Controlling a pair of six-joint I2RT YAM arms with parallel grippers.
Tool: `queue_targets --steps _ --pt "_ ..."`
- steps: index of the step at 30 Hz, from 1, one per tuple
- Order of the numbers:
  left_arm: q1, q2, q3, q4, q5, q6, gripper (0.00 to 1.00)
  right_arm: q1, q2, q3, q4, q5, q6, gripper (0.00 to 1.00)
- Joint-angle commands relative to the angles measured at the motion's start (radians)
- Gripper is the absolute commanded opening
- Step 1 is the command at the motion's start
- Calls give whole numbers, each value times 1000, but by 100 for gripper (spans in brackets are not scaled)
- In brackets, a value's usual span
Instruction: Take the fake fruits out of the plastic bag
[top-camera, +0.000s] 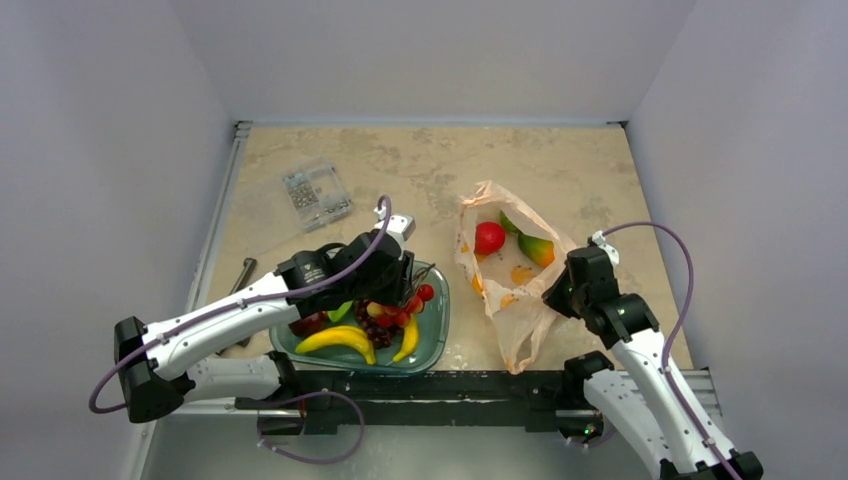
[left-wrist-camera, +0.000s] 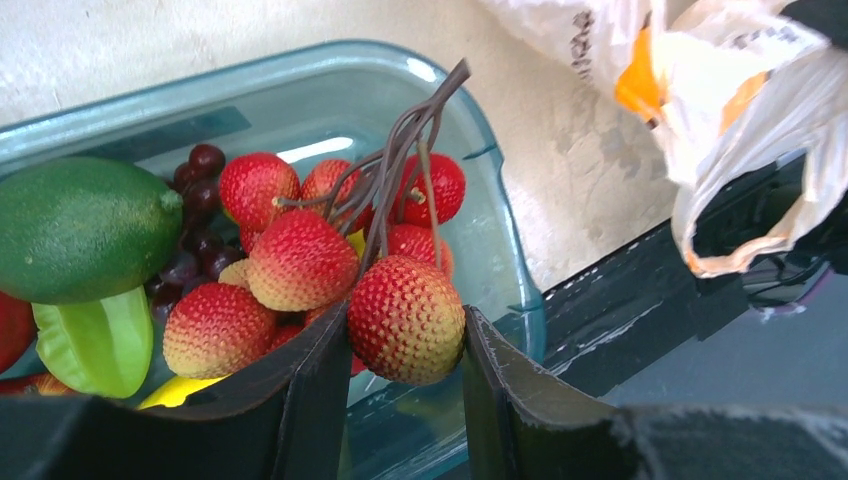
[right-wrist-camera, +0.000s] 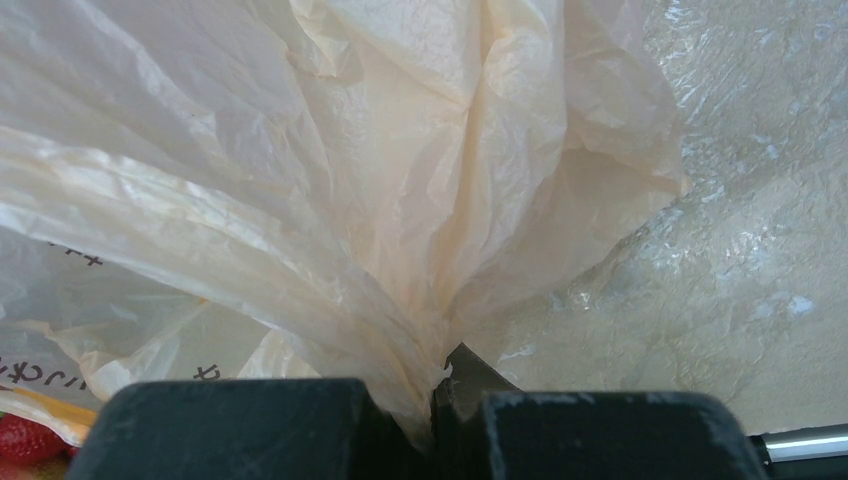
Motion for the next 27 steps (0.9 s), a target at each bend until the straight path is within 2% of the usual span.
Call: queue_targets --steps 1,8,13,16,27 --pt "4 -43 -53 30 23 12 0 4 -7 -6 29 7 -5 0" --pt "4 -44 -78 26 122 49 0 3 -8 -8 35 8 -3 0" --pt "4 -72 -6 49 136 35 0 4 -5 -7 35 11 -2 0" --pt "4 -84 38 47 130 12 0 4 -2 -7 34 12 -3 0" --pt "4 -198 37 135 182 -125 0 4 -1 -10 41 13 0 0"
